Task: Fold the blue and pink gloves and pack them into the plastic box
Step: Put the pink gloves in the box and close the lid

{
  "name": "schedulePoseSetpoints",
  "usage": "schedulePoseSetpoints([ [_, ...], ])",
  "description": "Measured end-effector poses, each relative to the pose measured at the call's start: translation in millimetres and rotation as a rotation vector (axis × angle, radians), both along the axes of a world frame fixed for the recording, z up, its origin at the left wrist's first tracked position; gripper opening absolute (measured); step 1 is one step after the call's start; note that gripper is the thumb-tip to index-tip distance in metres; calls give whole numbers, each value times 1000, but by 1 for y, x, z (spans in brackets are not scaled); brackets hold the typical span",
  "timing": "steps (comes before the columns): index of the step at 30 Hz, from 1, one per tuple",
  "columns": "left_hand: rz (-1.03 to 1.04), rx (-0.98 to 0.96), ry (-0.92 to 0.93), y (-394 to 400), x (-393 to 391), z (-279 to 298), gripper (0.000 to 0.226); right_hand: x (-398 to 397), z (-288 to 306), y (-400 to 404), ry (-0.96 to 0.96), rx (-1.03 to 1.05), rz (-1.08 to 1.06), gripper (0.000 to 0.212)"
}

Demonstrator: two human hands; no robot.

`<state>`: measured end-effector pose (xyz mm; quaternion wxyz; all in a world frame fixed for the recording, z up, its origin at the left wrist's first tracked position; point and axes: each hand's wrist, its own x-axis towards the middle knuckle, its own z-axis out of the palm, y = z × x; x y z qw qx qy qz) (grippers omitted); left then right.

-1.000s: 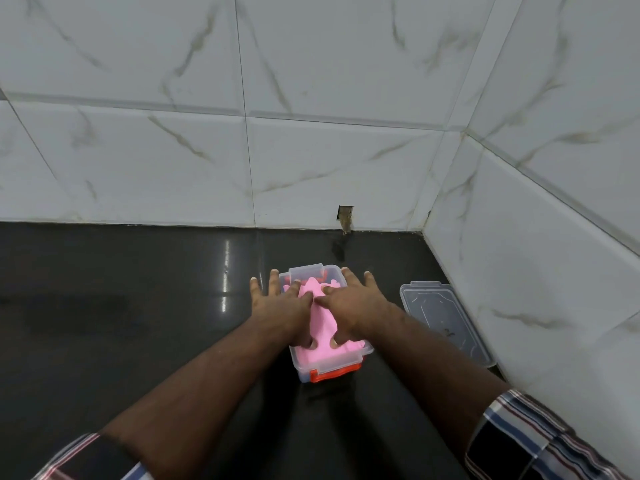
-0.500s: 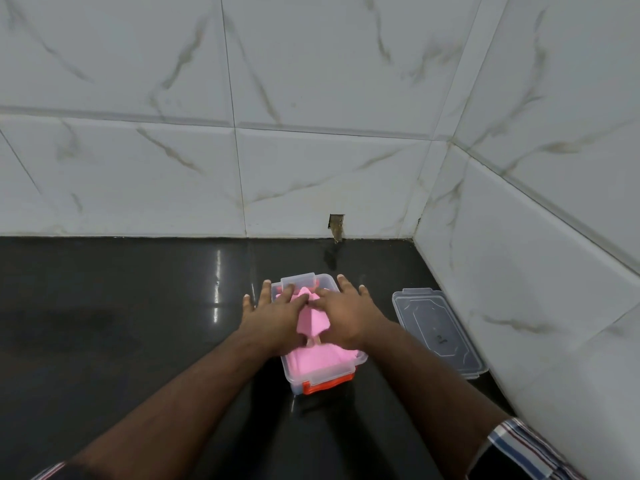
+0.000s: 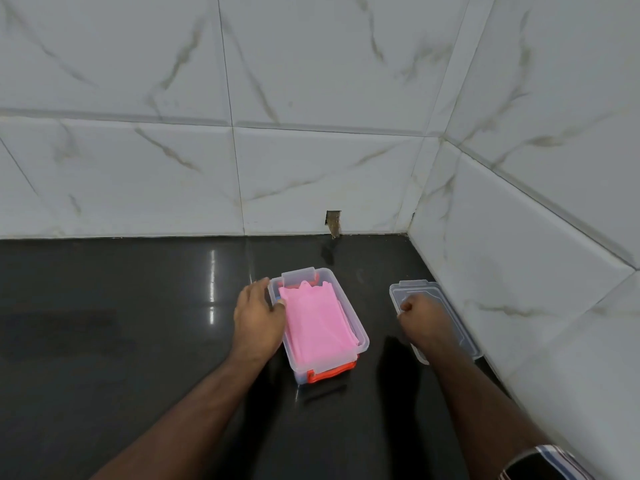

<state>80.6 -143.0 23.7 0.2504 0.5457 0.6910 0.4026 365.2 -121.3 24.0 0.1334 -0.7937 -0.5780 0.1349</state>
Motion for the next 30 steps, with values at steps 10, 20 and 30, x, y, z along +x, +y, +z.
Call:
schedulePoseSetpoints([
  [10, 9, -88, -167, -1, 1, -9, 37, 2, -23, -25, -76, -114, 55, 26],
  [20, 23, -111, -157, -1, 1, -14, 40, -19, -20, -19, 164, 35, 70, 39],
  [30, 51, -134, -246, -5, -6, -6, 34, -10, -23, -12, 313, -97, -77, 60],
])
